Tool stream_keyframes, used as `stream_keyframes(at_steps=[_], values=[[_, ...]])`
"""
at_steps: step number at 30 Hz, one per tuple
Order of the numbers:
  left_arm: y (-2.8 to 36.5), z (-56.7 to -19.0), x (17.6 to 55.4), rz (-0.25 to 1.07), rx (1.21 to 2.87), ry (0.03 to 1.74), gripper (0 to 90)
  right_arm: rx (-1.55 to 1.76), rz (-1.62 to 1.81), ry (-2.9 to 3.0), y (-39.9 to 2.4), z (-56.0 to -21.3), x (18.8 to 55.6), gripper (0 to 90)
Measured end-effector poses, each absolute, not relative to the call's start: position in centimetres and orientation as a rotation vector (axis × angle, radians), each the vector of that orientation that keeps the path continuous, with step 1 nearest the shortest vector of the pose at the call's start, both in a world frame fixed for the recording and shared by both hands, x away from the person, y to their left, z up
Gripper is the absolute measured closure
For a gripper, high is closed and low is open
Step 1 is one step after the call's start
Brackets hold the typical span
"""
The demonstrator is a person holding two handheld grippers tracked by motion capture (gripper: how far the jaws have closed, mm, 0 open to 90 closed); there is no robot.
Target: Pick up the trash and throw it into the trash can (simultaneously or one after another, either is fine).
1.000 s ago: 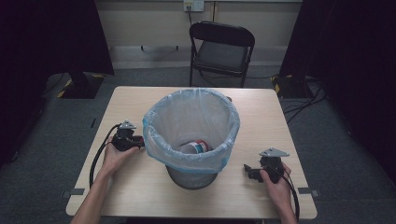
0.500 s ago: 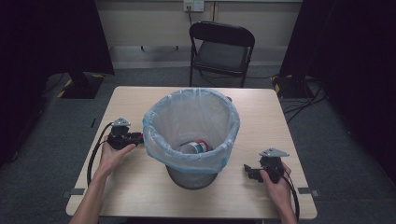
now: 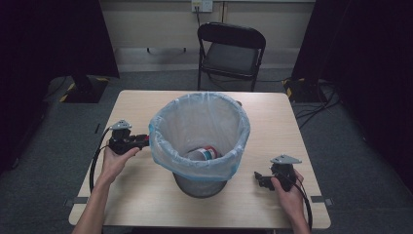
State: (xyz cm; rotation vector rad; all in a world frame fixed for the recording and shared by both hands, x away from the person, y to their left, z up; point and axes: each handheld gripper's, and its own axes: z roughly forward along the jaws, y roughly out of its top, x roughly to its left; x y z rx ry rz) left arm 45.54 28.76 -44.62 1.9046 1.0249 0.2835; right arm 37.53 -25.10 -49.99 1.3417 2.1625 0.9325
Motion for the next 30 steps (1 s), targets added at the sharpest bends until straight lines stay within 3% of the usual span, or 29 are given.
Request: stream_keyframes(at_steps=[30], values=[[29.0, -37.2, 44.6, 0.372, 1.707, 0.872, 59.1, 1.339, 0.933, 2.162, -25.1, -50.0, 37.6, 10.1]])
